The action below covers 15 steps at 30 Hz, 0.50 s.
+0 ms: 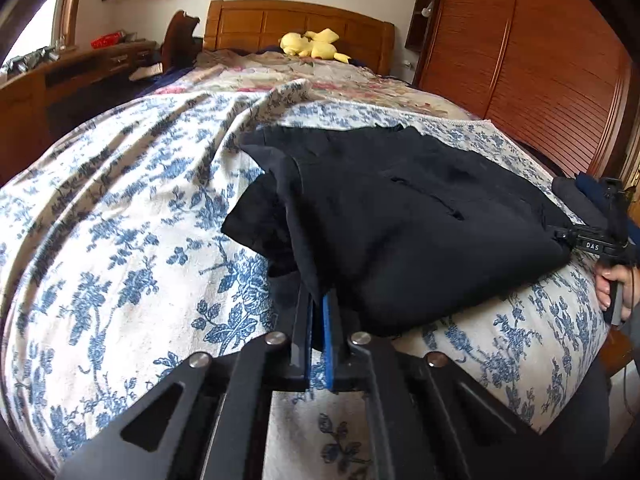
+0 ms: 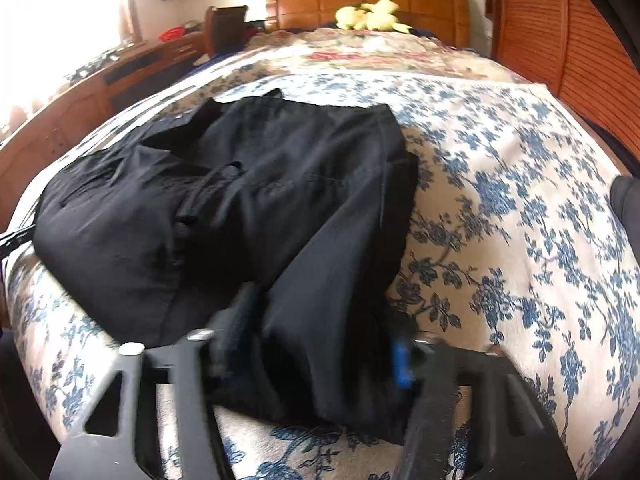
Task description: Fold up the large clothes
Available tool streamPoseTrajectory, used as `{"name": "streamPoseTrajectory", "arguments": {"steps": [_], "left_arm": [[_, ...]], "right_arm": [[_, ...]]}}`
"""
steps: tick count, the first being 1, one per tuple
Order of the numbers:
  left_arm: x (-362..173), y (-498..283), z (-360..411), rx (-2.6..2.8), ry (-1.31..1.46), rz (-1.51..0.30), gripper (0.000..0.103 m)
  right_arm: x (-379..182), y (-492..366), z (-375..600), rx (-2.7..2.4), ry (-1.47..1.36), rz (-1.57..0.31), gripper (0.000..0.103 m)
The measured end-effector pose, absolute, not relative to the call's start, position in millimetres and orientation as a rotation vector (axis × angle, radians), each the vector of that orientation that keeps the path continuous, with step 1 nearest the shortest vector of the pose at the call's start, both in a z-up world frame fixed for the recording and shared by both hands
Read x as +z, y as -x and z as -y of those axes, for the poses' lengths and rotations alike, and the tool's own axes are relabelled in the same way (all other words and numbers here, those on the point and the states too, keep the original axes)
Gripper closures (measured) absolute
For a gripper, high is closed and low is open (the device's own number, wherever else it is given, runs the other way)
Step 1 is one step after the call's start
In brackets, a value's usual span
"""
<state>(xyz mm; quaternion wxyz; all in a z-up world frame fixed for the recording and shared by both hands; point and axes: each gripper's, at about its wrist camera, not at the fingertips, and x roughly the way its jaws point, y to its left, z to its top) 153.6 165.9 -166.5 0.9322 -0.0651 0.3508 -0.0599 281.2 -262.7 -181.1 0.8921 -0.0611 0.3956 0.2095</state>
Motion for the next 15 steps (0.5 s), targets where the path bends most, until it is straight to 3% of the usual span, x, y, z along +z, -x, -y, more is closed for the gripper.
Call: {"name": "streamPoseTrajectory", "arguments": {"steps": [1,4,15], "left_arm": [[-162.5,-149.5,-163.7,-0.109,0.122,-0.709,0.102],[-149.9,-131.7,-158.6,-0.103,0.119,-0.682,0.102],[-129.4,-48.6,-154.0,-0.124,0.134,-0.683,0.102]], "right_arm": [[-177.3,-278.2,262.4,0.430,0.136,-0.806,0.082],[-166.2,-267.6,264.8,0.438,0.139,-0.773,0.093],[-135.4,-173.7,287.6,0.544,0.178,-0.783,0.095]]}}
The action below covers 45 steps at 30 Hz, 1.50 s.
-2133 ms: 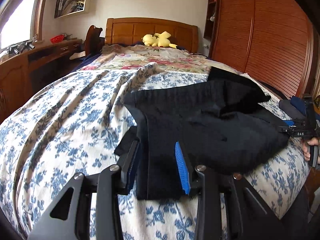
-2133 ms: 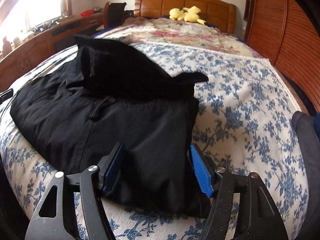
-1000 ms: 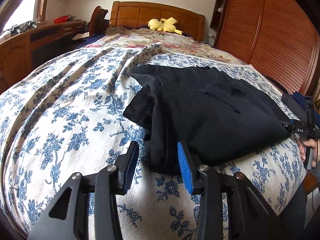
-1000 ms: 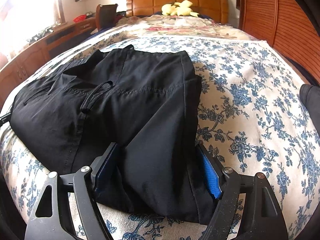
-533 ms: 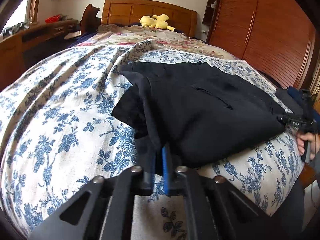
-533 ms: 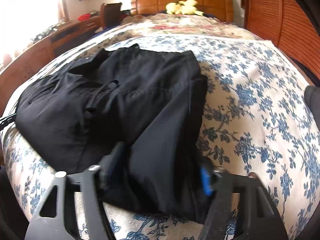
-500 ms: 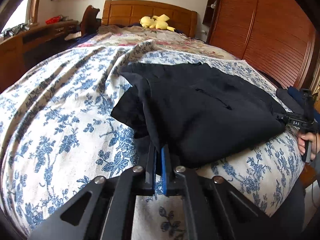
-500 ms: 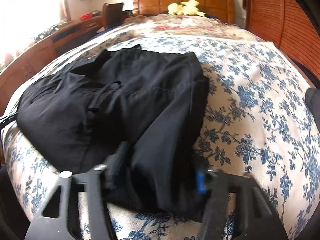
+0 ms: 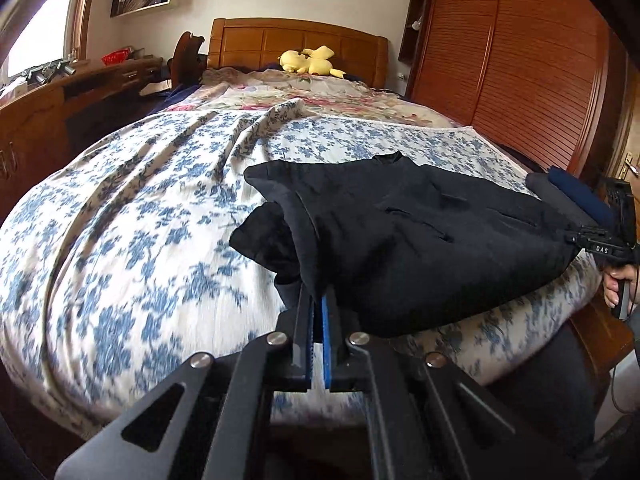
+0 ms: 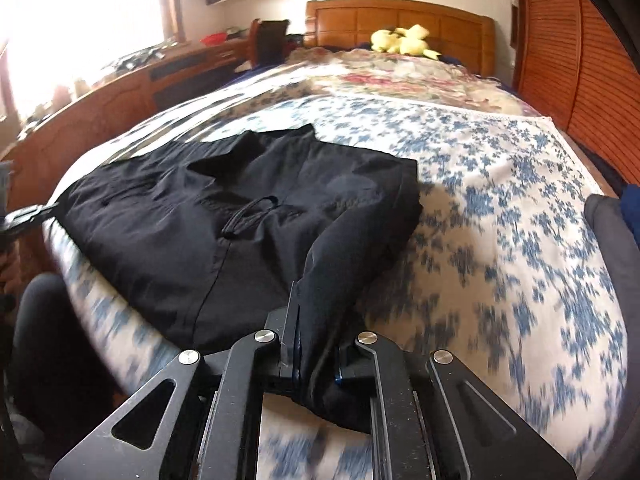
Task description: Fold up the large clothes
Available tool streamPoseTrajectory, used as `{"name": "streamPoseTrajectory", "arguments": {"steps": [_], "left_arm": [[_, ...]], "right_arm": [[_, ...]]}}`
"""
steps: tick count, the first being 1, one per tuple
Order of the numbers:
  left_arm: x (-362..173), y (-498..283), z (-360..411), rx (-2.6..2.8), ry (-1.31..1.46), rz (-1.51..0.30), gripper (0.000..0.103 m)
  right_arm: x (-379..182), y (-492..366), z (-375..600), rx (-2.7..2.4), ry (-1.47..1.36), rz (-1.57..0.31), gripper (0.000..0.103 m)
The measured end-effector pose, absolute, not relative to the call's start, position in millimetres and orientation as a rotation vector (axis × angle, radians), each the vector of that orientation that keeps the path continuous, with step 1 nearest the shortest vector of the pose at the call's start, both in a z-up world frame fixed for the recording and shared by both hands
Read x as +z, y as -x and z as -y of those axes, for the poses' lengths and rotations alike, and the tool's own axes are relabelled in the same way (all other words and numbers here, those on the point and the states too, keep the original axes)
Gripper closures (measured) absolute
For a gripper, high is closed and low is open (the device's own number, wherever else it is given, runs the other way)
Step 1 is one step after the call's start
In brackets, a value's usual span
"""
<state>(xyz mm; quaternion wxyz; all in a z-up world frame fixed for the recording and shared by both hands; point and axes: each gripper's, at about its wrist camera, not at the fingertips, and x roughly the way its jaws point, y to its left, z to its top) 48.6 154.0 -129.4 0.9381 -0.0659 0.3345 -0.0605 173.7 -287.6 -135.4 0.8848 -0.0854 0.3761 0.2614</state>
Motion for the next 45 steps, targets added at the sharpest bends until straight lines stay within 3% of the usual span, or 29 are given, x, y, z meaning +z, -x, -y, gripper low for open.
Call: {"name": "streamPoseTrajectory", "arguments": {"steps": [2,4,8,13,16,22,28,30,32,34,35,37,41,45], "left_arm": [[-126.7,-46.9,-150.9,-0.117,0.113,-0.691,0.101],[-123.8,-46.3,-144.8,-0.093,0.062,-0.695,0.100],[-114.3,-43.7,-142.7,-0.080,0.051,-0.679,0.097],[-91.6,-35.0,-147.0,-0.058,0.044,-0.614,0.076],[-81.8,-36.6,-149.8,-0.055,0.048,-0.595,0.067],[-77.8,-54.3,-147.9,-0.066,0.064,-0.591,0.059],[-83.7,-68.8,-136.7,-0.080,0.057,-0.609,0.057],[-86.4,-73.3,-132.2,-0.083,0.045,-0.620,0.057],[-89.6,-79.0,-127.3,-0.089,0.036,-0.634,0.057],[-92.0,-84.8,-121.2,-0.100,0.032,-0.640,0.057],[-92.9,-87.7,-118.3,-0.105,0.031,-0.642,0.057],[-94.6,-93.7,-113.8,-0.116,0.031,-0.646,0.057],[-97.7,-100.9,-106.0,-0.133,0.032,-0.652,0.057],[-103.7,-104.9,-98.8,-0.152,0.030,-0.668,0.057]], "right_arm": [[-134.4,-166.5,289.0,0.537,0.186,-0.801,0.092],[-131.9,-167.4,290.3,0.515,0.192,-0.808,0.083],[-119.7,-177.7,292.9,0.500,0.201,-0.787,0.078],[-102.0,-202.7,290.5,0.448,0.249,-0.737,0.050],[-99.9,-237.4,288.3,0.449,0.247,-0.749,0.049],[-129.0,-317.4,279.8,0.442,0.225,-0.855,0.049],[-177.6,-393.9,285.0,0.383,0.154,-1.057,0.050],[-176.0,-402.4,288.5,0.390,0.125,-1.046,0.050],[-174.1,-406.9,284.9,0.417,0.121,-1.053,0.057],[-173.8,-407.4,274.6,0.462,0.147,-1.062,0.088],[-172.5,-405.3,269.0,0.479,0.176,-1.055,0.095],[-161.8,-396.9,257.9,0.497,0.235,-0.995,0.101],[-116.9,-377.8,257.7,0.477,0.234,-0.775,0.102],[-98.0,-376.0,273.5,0.228,0.328,-0.673,0.103]]}}
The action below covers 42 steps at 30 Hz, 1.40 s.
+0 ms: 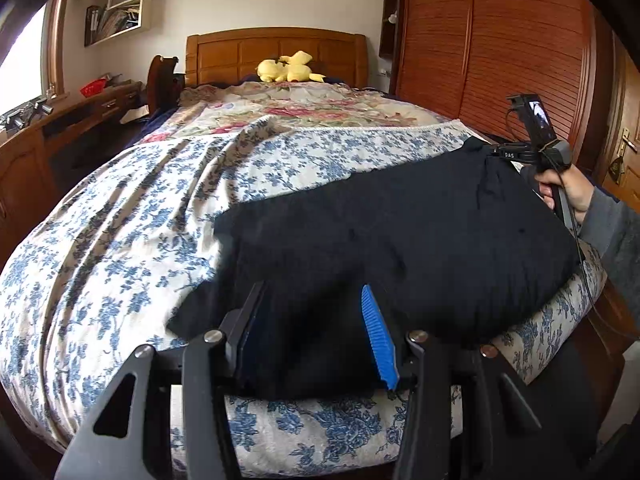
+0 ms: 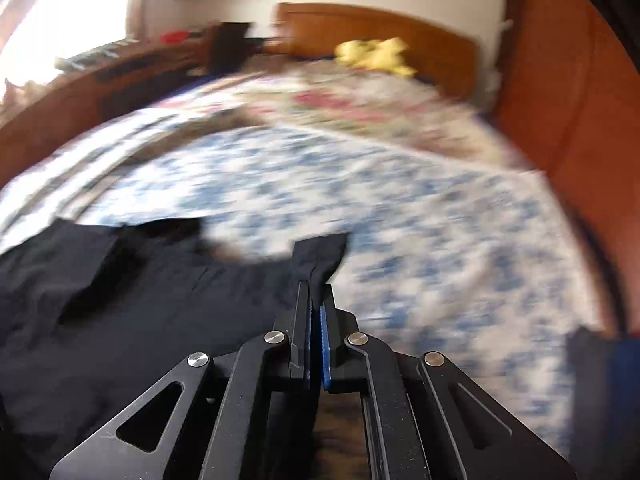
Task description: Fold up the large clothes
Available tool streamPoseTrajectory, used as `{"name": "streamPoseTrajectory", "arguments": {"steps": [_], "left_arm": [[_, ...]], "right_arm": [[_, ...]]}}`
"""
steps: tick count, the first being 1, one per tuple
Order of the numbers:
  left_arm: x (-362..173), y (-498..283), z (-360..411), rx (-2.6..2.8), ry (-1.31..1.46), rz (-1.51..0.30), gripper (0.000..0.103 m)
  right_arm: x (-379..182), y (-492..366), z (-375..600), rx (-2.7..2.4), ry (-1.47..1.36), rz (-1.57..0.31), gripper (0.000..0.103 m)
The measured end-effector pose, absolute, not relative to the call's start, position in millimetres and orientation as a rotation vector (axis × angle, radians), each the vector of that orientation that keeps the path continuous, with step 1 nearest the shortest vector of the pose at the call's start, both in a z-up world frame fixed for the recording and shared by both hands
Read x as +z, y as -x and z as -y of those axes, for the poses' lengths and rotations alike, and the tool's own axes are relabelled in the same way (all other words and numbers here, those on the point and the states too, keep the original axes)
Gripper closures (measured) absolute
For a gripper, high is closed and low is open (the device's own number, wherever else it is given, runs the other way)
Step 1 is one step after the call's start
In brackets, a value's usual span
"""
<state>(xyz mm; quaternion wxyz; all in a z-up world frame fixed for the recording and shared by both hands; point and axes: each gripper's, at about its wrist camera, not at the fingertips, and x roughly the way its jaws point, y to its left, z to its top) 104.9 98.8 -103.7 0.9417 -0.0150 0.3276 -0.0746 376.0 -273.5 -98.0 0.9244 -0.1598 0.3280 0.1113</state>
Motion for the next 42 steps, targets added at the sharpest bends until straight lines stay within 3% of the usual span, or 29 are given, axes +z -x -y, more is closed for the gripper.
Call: {"name": "streamPoseTrajectory", "arguments": {"steps": [3,5,8,10,16,23,33,42], "left_arm": [[-107.2,-106.4,-95.0,-0.160,0.031,-0.681,0.057],[-106.4,-107.0,-93.7,-0.164,0.031,-0.680,0.057],[-102.5,-110.0,-87.2,-0.173,0.020,-0.671,0.057],[-101.0,-113.1,-83.5,-0.172,0.009,-0.669,0.057],[-103.9,-120.9,-69.5,-0.195,0.016,-0.678,0.057],[-110.7,-121.9,-49.2,-0.217,-0.005,-0.699,0.057],[-134.7,-117.0,-53.1,-0.196,0.009,-0.750,0.057],[-150.9,-114.1,-56.4,-0.182,0.023,-0.774,0.057]], "right_arm": [[-114.1,-388.0,282.1,0.213,0.338,-0.747,0.102],[-126.0,-394.0,288.3,0.223,0.316,-0.824,0.096],[-125.1,-384.2,290.6,0.195,0.346,-0.822,0.080],[-117.1,-368.3,292.8,0.236,0.314,-0.814,0.059],[-96.4,-290.8,263.3,0.421,0.305,-0.773,0.059],[-120.9,-214.8,241.4,0.559,0.279,-0.810,0.059],[-169.4,-188.5,272.2,0.523,0.219,-0.892,0.059],[-164.5,-179.9,273.7,0.513,0.200,-0.861,0.059]]}}
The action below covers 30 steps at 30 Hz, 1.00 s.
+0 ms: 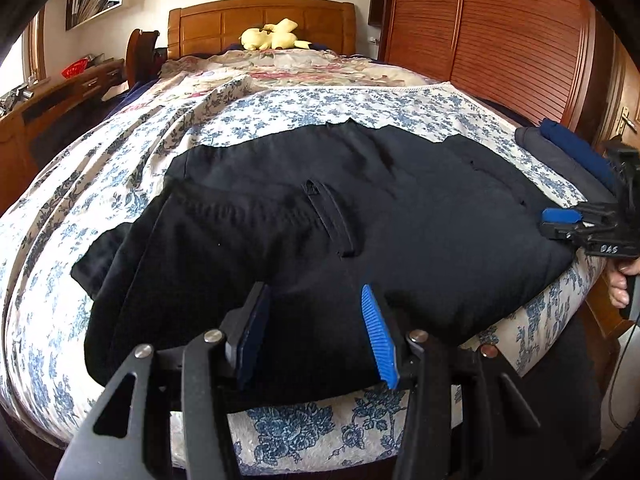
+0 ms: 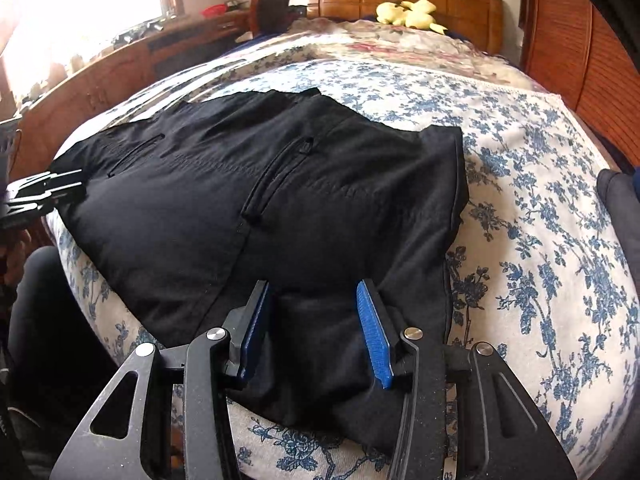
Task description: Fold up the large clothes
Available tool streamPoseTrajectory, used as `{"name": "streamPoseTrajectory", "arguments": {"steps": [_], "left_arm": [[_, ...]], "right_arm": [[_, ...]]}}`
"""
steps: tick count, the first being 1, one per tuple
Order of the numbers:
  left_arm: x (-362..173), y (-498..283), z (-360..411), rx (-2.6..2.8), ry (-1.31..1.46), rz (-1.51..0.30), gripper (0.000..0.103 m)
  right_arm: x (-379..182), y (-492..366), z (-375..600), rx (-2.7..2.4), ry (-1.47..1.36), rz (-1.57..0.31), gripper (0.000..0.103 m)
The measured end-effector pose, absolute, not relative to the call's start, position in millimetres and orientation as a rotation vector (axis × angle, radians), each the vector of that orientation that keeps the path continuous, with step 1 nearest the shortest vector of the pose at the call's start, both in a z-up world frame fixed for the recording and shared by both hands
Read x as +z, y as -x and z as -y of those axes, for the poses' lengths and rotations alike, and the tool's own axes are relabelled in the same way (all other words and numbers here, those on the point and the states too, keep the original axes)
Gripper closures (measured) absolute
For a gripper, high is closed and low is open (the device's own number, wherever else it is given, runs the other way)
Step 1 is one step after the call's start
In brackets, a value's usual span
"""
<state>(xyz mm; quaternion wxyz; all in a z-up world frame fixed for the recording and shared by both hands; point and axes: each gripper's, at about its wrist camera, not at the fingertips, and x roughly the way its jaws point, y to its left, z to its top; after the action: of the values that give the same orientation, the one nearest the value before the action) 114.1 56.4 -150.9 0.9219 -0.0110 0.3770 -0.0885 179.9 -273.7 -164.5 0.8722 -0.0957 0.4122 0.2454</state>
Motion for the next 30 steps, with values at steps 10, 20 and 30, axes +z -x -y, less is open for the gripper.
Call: {"name": "streamPoseTrajectory", "arguments": {"steps": [10,20,30], "left_arm": [[-154.1,-112.7,-55.6,-0.177,0.024,-0.772,0.057],[-154.2,-112.8,-55.8,-0.179,0.023,-0.769,0.057],[-146.2,-108.3,-56.1,-0.165,0.042,-0.749,0.057]], "right_arm": [[-136.9,-159.8,300.9,0.444,0.146,-0.808,0.050],[-159.6,-165.7,315.2,0.375,0.147,-0.882,0.038],[-176.6,-166.7,318.3,0.435,0.073,-0.919,0.037]]}}
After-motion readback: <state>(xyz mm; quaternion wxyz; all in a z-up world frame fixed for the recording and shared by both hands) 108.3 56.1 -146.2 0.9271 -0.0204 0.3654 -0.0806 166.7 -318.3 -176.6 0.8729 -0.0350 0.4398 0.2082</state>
